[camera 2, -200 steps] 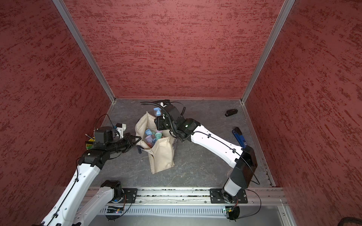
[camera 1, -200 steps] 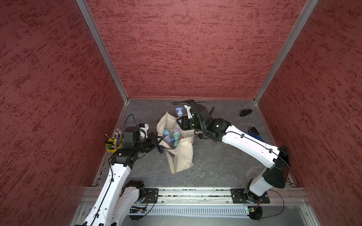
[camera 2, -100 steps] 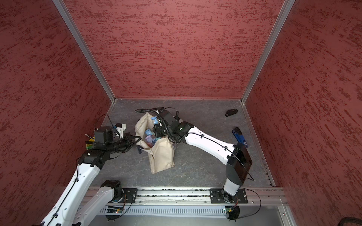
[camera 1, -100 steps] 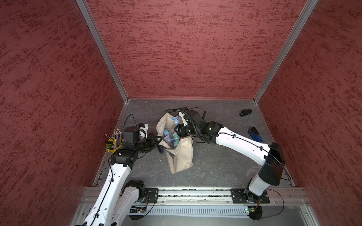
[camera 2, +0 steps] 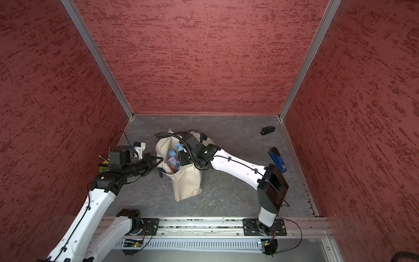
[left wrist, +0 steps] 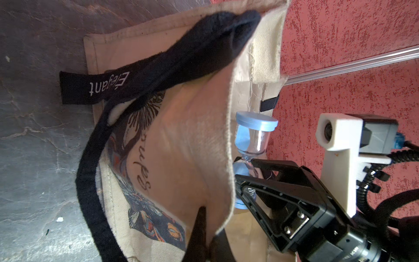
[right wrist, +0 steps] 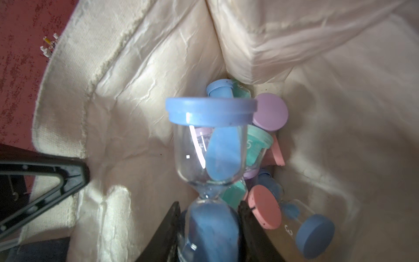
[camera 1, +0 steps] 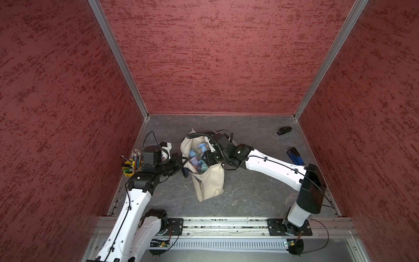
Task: Put the hourglass into the canvas bag
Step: Place the hourglass in the canvas bag.
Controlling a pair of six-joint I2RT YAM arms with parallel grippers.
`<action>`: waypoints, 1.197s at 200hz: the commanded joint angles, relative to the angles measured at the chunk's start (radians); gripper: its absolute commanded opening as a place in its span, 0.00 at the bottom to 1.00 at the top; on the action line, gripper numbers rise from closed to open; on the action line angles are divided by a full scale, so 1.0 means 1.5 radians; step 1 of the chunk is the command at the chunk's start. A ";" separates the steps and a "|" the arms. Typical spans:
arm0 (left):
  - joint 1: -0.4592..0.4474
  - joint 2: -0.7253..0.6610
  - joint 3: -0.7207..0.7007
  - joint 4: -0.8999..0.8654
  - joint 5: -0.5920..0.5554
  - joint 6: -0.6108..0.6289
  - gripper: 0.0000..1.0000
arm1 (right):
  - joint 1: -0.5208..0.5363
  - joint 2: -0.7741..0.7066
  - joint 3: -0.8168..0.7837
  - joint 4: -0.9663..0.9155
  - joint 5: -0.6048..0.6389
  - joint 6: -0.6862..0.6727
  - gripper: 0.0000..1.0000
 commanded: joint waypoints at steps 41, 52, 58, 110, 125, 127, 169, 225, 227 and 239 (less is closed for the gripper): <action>0.022 0.003 0.034 -0.010 0.021 0.034 0.00 | 0.035 0.013 -0.020 -0.007 -0.024 0.014 0.00; 0.023 0.002 0.035 -0.011 0.019 0.035 0.00 | 0.036 0.007 -0.022 -0.002 -0.022 0.017 0.00; 0.025 0.001 0.033 -0.008 0.020 0.033 0.00 | 0.036 0.005 -0.023 0.001 -0.022 0.018 0.00; 0.033 -0.002 0.035 -0.020 0.021 0.045 0.00 | 0.037 0.023 -0.012 0.006 -0.019 0.029 0.00; 0.038 -0.003 0.035 -0.023 0.029 0.046 0.00 | 0.037 0.023 -0.015 0.006 -0.013 0.037 0.00; 0.038 -0.003 0.036 -0.023 0.029 0.046 0.00 | 0.037 0.023 -0.015 0.006 -0.012 0.038 0.00; 0.038 -0.006 0.025 -0.015 0.036 0.039 0.00 | 0.037 0.012 -0.020 0.014 0.002 0.044 0.18; 0.038 -0.011 0.019 -0.017 0.036 0.039 0.00 | 0.037 0.014 0.003 0.005 0.027 0.047 0.44; 0.038 -0.012 0.018 -0.017 0.036 0.039 0.00 | 0.037 0.013 0.003 0.005 0.028 0.047 0.45; 0.038 -0.014 0.015 -0.016 0.034 0.039 0.00 | 0.037 0.010 0.007 0.003 0.040 0.046 0.47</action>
